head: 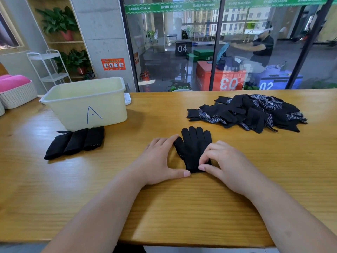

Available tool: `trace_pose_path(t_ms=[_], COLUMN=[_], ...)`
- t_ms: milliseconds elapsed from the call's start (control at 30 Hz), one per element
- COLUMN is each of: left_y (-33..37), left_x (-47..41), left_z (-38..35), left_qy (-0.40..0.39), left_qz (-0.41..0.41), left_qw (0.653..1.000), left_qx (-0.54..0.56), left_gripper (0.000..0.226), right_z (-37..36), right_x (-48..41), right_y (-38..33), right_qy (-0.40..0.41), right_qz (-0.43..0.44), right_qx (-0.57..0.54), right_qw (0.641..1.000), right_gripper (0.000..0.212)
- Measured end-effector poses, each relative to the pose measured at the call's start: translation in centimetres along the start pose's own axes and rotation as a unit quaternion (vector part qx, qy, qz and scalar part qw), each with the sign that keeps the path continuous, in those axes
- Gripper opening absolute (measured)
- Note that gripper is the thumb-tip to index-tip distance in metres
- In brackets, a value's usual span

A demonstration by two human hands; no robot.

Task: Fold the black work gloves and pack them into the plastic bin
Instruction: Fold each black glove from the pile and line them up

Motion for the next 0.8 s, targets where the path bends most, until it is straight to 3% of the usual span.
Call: trace_pose_path(t_ms=[267, 433, 600, 800], left_y=[-0.5, -0.6, -0.9, -2.0], left_x=[-0.2, -0.3, -0.6, -0.5], left_z=[-0.4, -0.6, -0.1, 0.4], left_qy=[0.001, -0.003, 0.026, 0.050], left_qz=[-0.011, -0.005, 0.009, 0.027], left_qw=[1.000, 1.000, 1.000, 0.998], left_qx=[-0.013, -0.010, 0.004, 0.018], left_gripper=[0.114, 0.111, 0.090, 0.080], right_z=[0.3, -1.0, 0.5, -5.7], right_x=[0.1, -0.2, -3.0, -6.8], right_y=[0.0, 0.3, -1.1, 1.9], right_qy=[0.000, -0.037, 0.022, -0.184], right_qz=[-0.013, -0.051, -0.070, -0.134], right_qx=[-0.001, 0.050, 0.068, 0.121], right_qw=[1.000, 0.997, 0.995, 0.966], right_gripper=[0.017, 0.049, 0.050, 0.085])
Point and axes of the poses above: each hand's wrist, its own x-axis away from the middle knuckle, its own z-axis out of the back of the hand, y = z × x, the point moved 10 cm from there along -x, towards the middle knuckle, and after that the axes turned 2 degrees about -x, right-handed, at the moved point
